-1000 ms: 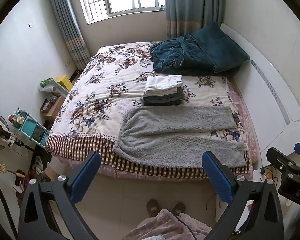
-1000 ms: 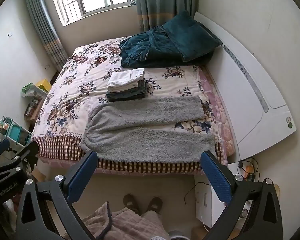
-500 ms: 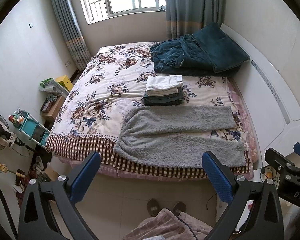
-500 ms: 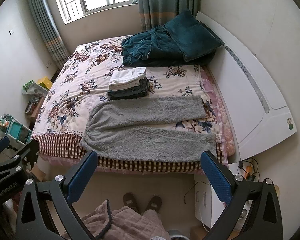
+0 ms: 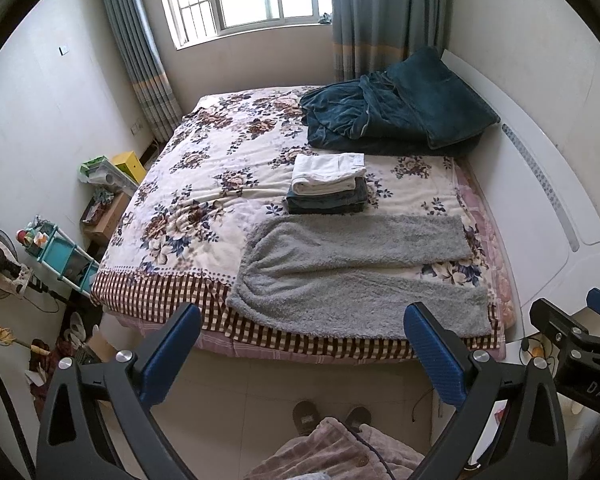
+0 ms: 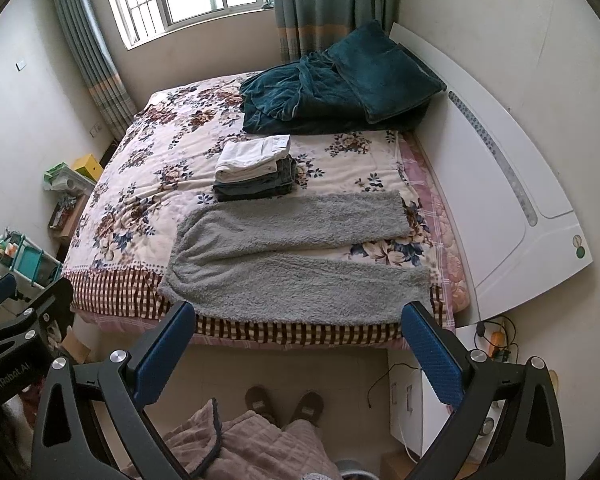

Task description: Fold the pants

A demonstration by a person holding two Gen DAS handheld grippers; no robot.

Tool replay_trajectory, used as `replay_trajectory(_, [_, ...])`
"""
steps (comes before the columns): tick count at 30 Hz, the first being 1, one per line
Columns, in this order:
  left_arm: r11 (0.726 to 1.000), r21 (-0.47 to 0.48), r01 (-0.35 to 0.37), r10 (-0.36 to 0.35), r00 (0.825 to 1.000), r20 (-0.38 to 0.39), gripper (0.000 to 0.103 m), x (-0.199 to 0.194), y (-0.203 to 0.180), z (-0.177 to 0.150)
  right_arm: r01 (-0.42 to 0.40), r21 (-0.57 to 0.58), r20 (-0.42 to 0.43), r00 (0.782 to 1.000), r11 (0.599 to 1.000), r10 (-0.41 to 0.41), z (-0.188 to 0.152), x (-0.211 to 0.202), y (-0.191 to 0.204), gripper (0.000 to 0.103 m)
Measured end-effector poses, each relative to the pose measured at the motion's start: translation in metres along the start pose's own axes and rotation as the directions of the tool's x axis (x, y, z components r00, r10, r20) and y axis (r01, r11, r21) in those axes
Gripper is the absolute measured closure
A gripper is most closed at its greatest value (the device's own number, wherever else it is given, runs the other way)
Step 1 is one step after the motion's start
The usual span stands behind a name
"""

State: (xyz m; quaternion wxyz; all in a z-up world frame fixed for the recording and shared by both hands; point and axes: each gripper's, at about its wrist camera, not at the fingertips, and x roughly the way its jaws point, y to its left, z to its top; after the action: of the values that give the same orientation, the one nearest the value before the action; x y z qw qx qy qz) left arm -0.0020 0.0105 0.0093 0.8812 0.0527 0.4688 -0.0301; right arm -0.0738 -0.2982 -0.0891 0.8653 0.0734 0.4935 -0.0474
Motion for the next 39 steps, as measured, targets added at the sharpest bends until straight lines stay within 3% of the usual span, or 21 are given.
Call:
replay_trajectory(12, [1.0,-0.003,0.0,0.0,1.0,0.004,0.0,-0.004,0.008,0.009,-0.002,0.0,0.0,1.0,1.0,0.002,0.004,0.0,-0.002,0.0])
replay_trajectory(13, [1.0,-0.003,-0.003,0.003,1.0,0.002,0.0,0.001,-0.009,0.002,-0.004,0.0,0.0,1.0,1.0,0.004,0.004,-0.001,-0.002,0.0])
replay_trajectory(39, [1.0,-0.008,-0.002,0.002,1.0,0.002,0.0,-0.002,-0.015,0.005,-0.015,-0.003,0.004,1.0,1.0,0.015,0.001,-0.01,-0.001,0.0])
